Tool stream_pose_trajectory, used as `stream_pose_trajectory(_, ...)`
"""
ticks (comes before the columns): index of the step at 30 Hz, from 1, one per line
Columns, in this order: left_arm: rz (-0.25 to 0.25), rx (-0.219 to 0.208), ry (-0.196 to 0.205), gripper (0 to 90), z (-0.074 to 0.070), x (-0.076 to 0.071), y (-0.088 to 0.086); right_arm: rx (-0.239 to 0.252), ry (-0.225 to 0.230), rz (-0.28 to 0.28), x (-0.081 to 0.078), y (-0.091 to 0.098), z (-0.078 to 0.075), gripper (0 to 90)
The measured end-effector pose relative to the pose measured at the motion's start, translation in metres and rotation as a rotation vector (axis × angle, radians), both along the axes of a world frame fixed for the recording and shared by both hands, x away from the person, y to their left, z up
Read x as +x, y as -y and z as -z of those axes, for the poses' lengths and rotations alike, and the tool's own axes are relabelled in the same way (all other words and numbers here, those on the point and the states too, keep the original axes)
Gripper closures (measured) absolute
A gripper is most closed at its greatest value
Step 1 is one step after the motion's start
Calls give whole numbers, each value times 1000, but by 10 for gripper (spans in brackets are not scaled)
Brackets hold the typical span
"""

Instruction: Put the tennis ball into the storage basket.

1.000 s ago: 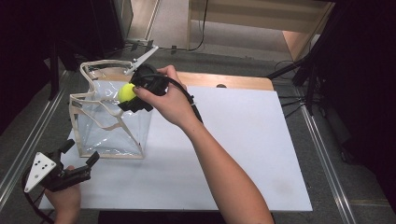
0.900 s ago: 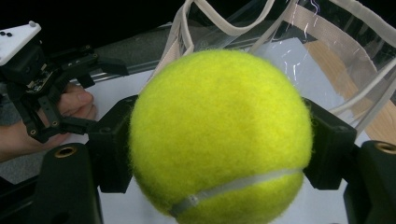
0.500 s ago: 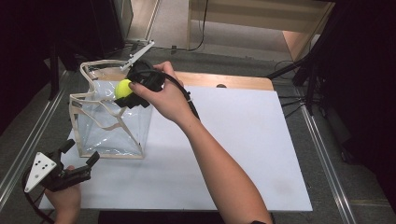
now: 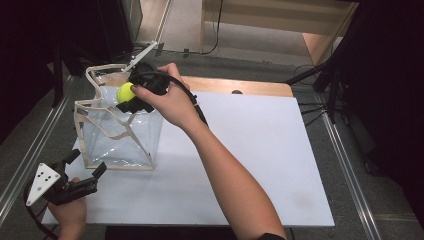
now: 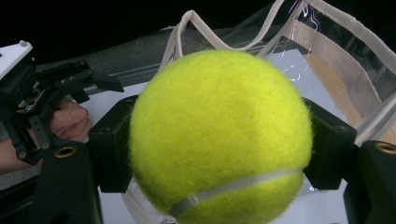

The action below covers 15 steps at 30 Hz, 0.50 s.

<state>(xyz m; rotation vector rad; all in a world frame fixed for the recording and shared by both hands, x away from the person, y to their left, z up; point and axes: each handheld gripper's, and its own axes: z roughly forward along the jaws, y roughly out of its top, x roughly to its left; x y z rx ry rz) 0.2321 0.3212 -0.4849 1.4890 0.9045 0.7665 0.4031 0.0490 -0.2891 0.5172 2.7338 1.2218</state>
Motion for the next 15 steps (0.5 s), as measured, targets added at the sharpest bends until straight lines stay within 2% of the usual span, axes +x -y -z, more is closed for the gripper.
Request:
stream_pose_trajectory(12, -2, -15, -1, 54, 0, 0, 0, -29, -4, -14, 10, -22, 0, 242)
stream_pose_trajectory(15, 0, -6, 1, 54, 0, 0, 0, -33, -11, -16, 11, -25, 2, 242)
